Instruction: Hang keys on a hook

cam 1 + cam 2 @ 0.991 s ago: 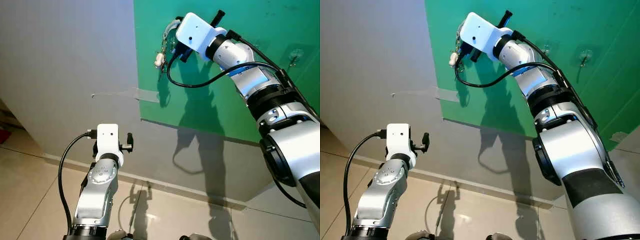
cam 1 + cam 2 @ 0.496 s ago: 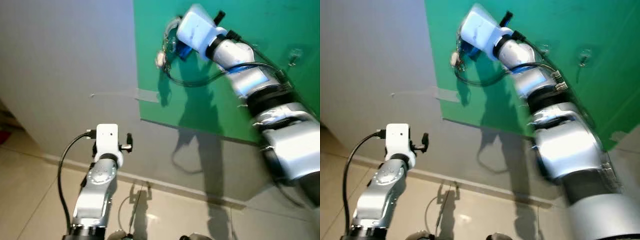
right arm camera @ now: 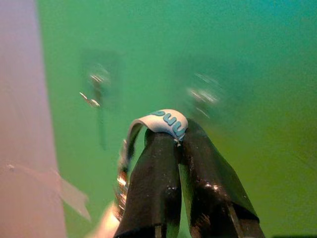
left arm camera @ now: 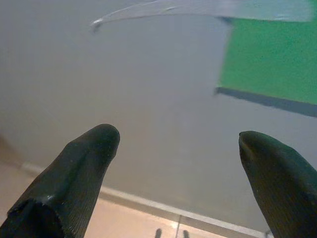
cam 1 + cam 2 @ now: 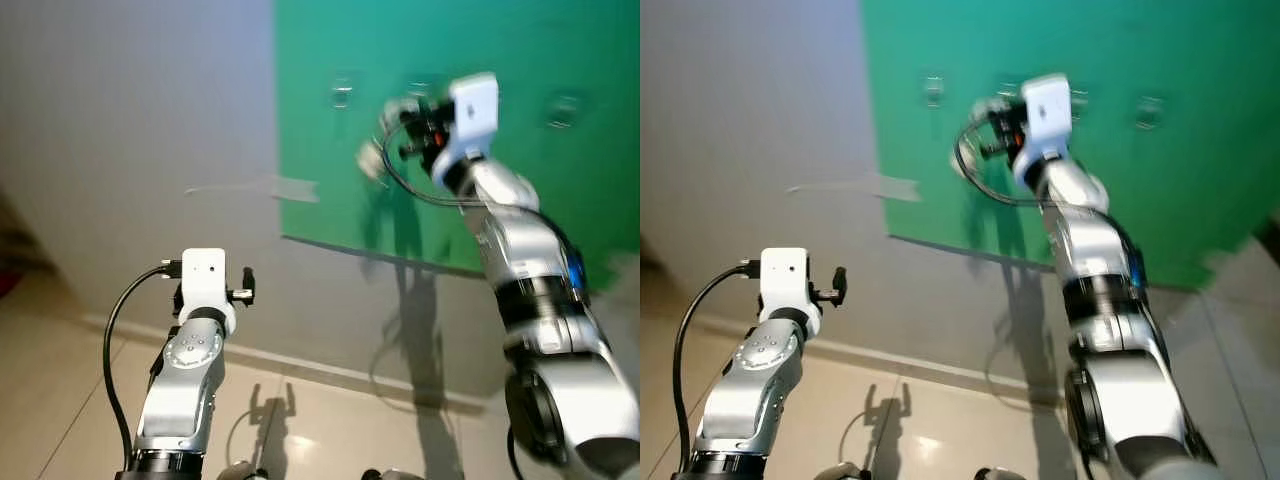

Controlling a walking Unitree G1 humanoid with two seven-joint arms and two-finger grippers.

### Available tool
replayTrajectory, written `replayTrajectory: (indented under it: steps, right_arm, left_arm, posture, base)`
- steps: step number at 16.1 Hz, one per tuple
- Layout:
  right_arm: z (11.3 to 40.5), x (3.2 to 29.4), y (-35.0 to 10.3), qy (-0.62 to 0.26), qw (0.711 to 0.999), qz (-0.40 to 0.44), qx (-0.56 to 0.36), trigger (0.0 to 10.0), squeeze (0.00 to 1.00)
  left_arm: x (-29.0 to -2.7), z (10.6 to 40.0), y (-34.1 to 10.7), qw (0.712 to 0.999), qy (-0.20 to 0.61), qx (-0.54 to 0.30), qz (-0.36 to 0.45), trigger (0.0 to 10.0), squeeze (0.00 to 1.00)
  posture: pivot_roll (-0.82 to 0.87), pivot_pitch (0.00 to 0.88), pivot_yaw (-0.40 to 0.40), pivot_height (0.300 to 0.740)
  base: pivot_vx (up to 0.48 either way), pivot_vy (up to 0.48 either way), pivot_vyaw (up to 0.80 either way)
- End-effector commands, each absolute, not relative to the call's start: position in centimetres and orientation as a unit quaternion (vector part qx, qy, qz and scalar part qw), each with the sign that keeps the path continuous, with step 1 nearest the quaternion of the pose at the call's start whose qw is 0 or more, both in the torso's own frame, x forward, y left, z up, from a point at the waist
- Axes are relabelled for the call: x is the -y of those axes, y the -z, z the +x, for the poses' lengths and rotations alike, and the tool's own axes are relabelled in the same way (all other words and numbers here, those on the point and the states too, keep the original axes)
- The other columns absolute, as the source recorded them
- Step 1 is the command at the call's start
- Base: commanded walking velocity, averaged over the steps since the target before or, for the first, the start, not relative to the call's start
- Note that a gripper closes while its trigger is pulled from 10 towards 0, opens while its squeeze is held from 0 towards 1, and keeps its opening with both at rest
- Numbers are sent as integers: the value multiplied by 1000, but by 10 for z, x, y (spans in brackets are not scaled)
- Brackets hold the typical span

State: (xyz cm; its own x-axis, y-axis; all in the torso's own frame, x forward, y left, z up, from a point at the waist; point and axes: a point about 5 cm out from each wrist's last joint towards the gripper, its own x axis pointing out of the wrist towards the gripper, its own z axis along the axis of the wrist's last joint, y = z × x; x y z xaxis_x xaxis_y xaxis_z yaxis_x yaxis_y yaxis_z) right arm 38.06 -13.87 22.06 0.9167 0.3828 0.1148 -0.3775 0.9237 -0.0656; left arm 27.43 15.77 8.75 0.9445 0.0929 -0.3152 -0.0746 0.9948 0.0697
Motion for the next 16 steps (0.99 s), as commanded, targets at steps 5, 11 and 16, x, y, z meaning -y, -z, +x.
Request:
replayTrajectory:
  steps: [5, 11, 16]
  right_arm:
    - [353, 153, -203, -179, 976, -107, 61, 0, 20]
    - [271, 172, 24, -74, 936, -79, -335, 0, 43]
    - [247, 188, 45, -59, 909, -153, -382, 0, 82]
  left_arm:
    - [-155, 286, -87, 986, -36, -162, 6, 10000, 0]
    - [-199, 260, 24, 936, -73, -344, 28, 10000, 0]
    - [-198, 255, 38, 925, -68, -372, 42, 10000, 0]
  posture:
    - [-114, 0, 4, 740]
    - [-115, 0, 14, 740]
    - [-116, 0, 34, 740]
  base:
    - [0, 0, 0]
    - [0, 0, 0]
    - [0, 0, 0]
